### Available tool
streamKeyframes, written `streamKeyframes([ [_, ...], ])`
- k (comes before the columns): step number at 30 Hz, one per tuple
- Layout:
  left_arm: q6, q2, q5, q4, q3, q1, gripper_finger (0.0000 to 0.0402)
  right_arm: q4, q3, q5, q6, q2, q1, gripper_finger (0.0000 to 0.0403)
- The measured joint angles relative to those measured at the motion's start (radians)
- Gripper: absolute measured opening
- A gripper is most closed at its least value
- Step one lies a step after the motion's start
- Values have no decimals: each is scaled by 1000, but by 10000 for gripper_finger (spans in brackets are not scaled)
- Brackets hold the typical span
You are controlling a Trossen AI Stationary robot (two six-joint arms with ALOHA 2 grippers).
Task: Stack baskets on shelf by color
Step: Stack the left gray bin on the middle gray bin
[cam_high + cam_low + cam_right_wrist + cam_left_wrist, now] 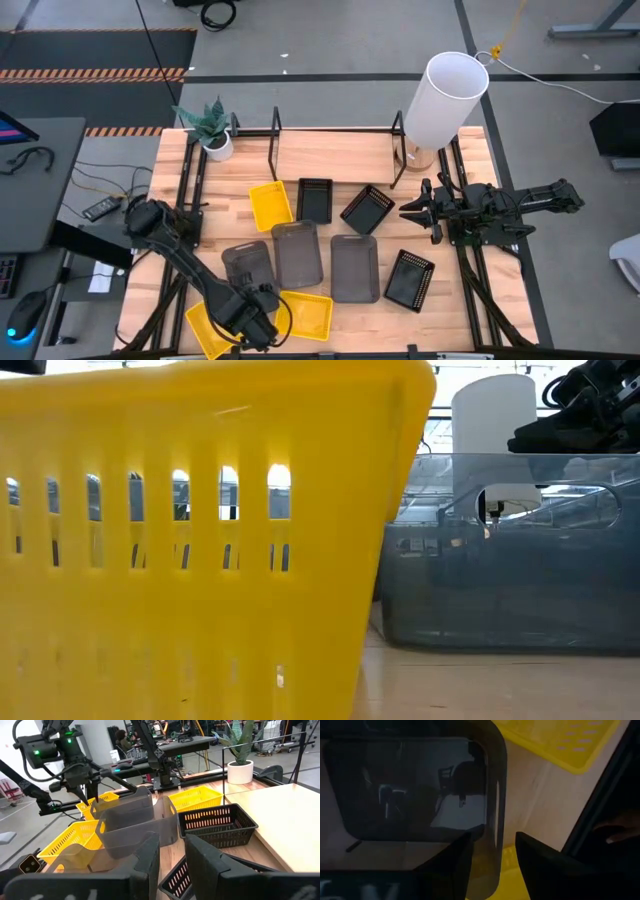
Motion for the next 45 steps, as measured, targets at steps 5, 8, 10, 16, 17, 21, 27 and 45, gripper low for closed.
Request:
streamKeyframes([
  [5,8,46,2,5,0,0,157,0,0,0,0,0,0,98],
  [8,23,77,3,4,0,3,157,0,0,0,0,0,0,98],
  [10,28,99,2,2,0,3,157,0,0,0,0,0,0,98],
  [16,59,145,12,-3,0,10,148,0,0,0,0,0,0,98],
  [17,61,148,15,-4,0,10,145,0,0,0,0,0,0,98],
  [21,64,159,-1,-5,-1,11,130,0,0,0,0,0,0,98],
  [27,60,158,-2,7,-62,10,114,0,0,0,0,0,0,98],
  [45,76,157,53,24,-92,9,11,1,0,0,0,0,0,98],
])
